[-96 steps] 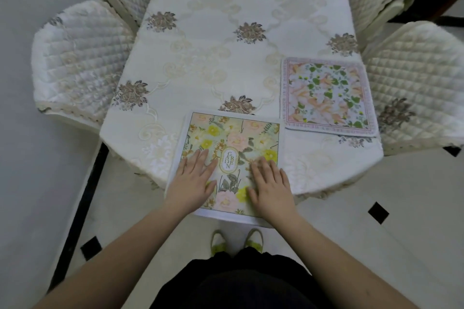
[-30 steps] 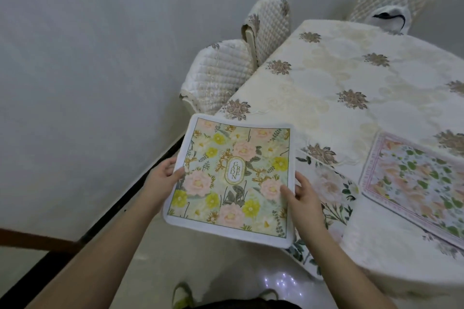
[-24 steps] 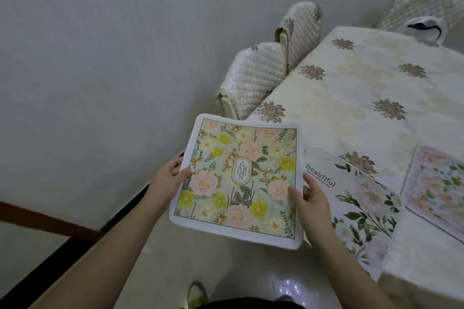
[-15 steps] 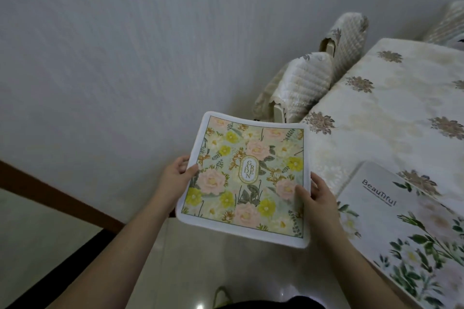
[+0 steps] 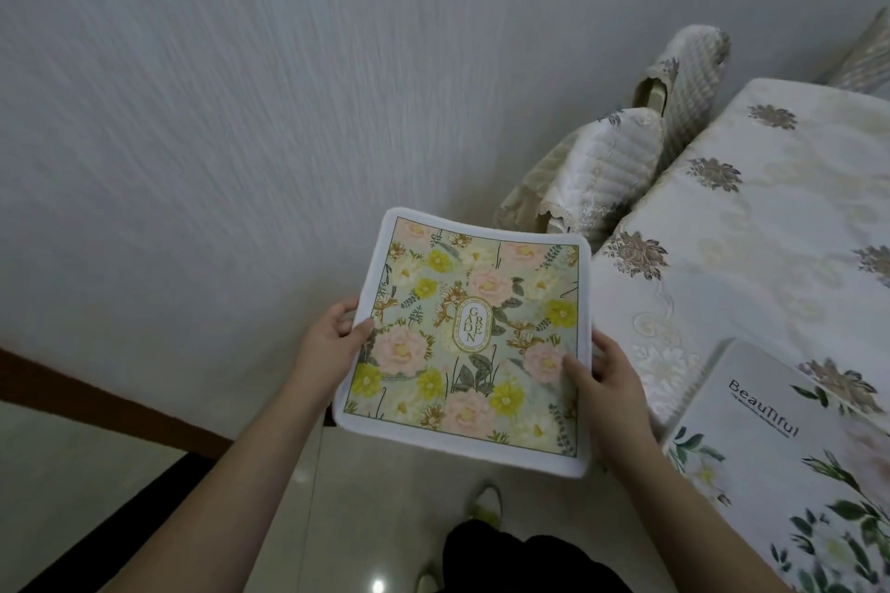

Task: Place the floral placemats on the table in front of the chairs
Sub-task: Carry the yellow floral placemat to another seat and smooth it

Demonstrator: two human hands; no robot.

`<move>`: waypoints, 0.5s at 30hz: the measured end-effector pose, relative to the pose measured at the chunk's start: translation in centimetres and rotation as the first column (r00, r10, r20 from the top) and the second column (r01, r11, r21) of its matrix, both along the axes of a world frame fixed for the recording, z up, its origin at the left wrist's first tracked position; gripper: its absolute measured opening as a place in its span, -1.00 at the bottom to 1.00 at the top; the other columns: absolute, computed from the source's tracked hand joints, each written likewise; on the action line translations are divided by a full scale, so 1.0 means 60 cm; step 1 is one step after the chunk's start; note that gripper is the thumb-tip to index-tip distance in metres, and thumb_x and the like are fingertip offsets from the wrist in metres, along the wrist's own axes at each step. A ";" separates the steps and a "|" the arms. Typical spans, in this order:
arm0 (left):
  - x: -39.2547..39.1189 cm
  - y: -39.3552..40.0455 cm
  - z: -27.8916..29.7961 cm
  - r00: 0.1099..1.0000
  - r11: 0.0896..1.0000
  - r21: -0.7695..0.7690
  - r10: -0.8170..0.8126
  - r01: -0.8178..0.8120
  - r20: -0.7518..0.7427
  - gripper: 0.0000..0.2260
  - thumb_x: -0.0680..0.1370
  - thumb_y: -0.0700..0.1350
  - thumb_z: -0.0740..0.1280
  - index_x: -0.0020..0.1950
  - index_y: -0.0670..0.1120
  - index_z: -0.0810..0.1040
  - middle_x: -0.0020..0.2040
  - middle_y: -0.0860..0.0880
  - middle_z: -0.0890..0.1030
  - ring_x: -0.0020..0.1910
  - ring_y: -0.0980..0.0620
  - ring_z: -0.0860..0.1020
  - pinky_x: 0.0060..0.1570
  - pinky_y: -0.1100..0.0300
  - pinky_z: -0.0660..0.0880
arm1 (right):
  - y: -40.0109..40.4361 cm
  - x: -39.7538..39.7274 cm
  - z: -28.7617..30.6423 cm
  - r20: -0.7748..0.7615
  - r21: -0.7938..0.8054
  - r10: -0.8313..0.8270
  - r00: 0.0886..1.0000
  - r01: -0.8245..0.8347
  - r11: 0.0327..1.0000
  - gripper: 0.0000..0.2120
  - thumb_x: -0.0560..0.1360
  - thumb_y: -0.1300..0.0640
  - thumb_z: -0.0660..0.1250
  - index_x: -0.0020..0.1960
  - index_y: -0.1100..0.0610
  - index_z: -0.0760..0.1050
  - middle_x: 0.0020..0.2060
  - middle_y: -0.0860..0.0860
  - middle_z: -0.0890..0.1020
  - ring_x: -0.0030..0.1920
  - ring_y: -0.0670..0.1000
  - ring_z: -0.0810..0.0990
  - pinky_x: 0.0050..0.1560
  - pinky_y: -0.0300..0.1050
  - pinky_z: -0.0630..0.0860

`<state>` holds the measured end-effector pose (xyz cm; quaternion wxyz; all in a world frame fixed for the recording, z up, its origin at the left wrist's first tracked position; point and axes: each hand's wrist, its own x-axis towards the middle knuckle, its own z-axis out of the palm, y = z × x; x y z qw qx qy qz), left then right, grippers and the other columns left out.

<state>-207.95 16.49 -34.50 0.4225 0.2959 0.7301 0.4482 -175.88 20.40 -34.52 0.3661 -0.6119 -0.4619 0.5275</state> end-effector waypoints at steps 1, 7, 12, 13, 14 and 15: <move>0.003 0.018 0.000 1.000 1.000 -0.003 -0.002 0.002 0.009 -0.76 0.60 -0.16 0.35 0.26 -0.03 0.54 -0.02 -0.05 0.72 -0.12 -0.10 0.71 -0.07 -0.20 0.63 | 0.012 0.001 -0.004 -0.011 -0.006 -0.006 1.000 0.006 1.000 -0.59 0.57 0.19 0.32 0.39 0.01 0.38 -0.02 -0.06 0.72 -0.09 -0.03 0.73 -0.07 0.09 0.67; 0.013 0.136 0.008 0.999 0.999 -0.026 -0.022 0.021 -0.023 -0.74 0.60 -0.17 0.34 0.29 -0.04 0.53 -0.01 -0.06 0.70 -0.13 -0.06 0.71 -0.13 -0.07 0.65 | 0.118 0.006 -0.016 0.021 0.006 -0.020 1.000 0.020 1.000 -0.66 0.58 0.12 0.31 0.31 -0.10 0.39 0.00 -0.05 0.71 -0.12 -0.04 0.72 -0.11 0.09 0.67; 0.009 0.233 0.036 0.994 0.998 -0.037 -0.063 0.060 -0.090 -0.75 0.60 -0.17 0.34 0.28 -0.03 0.55 0.00 -0.07 0.71 -0.11 -0.10 0.71 -0.04 -0.19 0.62 | 0.200 0.006 -0.002 0.020 0.058 -0.036 0.999 0.034 0.998 -0.65 0.58 0.13 0.30 0.34 -0.09 0.38 -0.05 -0.10 0.71 -0.18 -0.12 0.71 -0.19 -0.07 0.65; 0.009 0.251 0.041 0.993 0.997 -0.032 -0.067 0.064 -0.099 -0.76 0.60 -0.17 0.34 0.27 -0.02 0.55 -0.01 -0.06 0.71 -0.11 -0.09 0.71 -0.04 -0.18 0.63 | 0.213 0.007 0.000 0.014 0.060 -0.042 0.999 0.041 0.997 -0.64 0.58 0.13 0.30 0.35 -0.07 0.37 -0.04 -0.10 0.71 -0.17 -0.11 0.71 -0.16 -0.01 0.67; 0.011 0.268 0.045 0.991 0.997 -0.029 -0.074 0.071 -0.113 -0.76 0.60 -0.17 0.34 0.26 -0.01 0.55 -0.01 -0.05 0.71 -0.11 -0.08 0.71 -0.05 -0.17 0.63 | 0.225 0.007 0.001 0.001 0.057 -0.051 0.999 0.050 0.997 -0.63 0.58 0.12 0.30 0.37 -0.07 0.37 -0.02 -0.09 0.71 -0.15 -0.08 0.72 -0.12 0.06 0.67; 0.012 0.282 0.048 0.987 0.996 -0.031 -0.087 0.083 -0.134 -0.76 0.60 -0.16 0.35 0.26 -0.01 0.55 -0.01 -0.03 0.71 -0.11 -0.07 0.71 -0.05 -0.16 0.63 | 0.235 0.009 0.002 -0.018 0.049 -0.058 0.998 0.059 0.997 -0.62 0.58 0.11 0.30 0.37 -0.08 0.36 -0.01 -0.08 0.71 -0.13 -0.05 0.72 -0.10 0.12 0.67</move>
